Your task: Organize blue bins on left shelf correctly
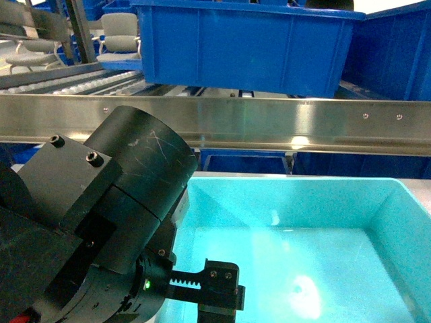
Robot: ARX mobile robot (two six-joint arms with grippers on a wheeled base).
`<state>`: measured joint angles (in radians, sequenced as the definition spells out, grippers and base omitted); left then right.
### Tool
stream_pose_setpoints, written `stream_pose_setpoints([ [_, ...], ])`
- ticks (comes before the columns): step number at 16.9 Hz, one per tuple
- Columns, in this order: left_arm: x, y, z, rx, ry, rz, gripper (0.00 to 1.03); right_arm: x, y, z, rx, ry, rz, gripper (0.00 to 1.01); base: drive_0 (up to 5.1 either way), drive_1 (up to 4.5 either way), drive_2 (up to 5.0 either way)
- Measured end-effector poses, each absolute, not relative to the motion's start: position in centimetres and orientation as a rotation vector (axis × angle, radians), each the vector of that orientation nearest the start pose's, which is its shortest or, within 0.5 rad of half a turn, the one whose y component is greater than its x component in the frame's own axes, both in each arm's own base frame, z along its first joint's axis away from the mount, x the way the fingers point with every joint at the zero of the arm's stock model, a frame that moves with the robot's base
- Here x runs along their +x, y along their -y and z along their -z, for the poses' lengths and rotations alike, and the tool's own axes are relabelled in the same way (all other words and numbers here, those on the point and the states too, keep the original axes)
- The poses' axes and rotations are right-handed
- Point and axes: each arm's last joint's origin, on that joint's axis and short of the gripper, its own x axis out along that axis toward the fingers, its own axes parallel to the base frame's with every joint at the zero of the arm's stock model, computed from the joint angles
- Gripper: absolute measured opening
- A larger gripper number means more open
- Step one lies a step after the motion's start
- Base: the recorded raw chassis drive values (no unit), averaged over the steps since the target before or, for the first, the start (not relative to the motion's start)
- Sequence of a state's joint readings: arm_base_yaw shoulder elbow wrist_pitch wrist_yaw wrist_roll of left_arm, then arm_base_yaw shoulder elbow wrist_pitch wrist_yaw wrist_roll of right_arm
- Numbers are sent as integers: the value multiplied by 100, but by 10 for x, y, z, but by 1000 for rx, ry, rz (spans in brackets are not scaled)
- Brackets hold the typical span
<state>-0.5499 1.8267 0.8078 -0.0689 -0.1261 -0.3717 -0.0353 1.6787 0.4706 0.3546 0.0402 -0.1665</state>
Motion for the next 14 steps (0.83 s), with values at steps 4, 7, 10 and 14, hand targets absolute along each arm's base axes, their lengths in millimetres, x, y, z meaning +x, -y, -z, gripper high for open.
stream_pose_setpoints([
  [4, 261, 163, -90, -61, -1157, 161, 98, 251, 11, -83, -162, -857, -1, 98, 0, 0, 0],
  [7, 257, 163, -85, -104, -1189, 114, 93, 249, 11, -81, -166, -855, -3, 93, 0, 0, 0],
  [10, 253, 164, -83, -95, -1184, 80, 38, 240, 9, -75, -171, -867, -27, 39, 0, 0, 0],
  [14, 251, 169, -87, -73, -1135, 120, 1, 234, 5, -74, -140, -868, -78, 2, 0, 0, 0],
])
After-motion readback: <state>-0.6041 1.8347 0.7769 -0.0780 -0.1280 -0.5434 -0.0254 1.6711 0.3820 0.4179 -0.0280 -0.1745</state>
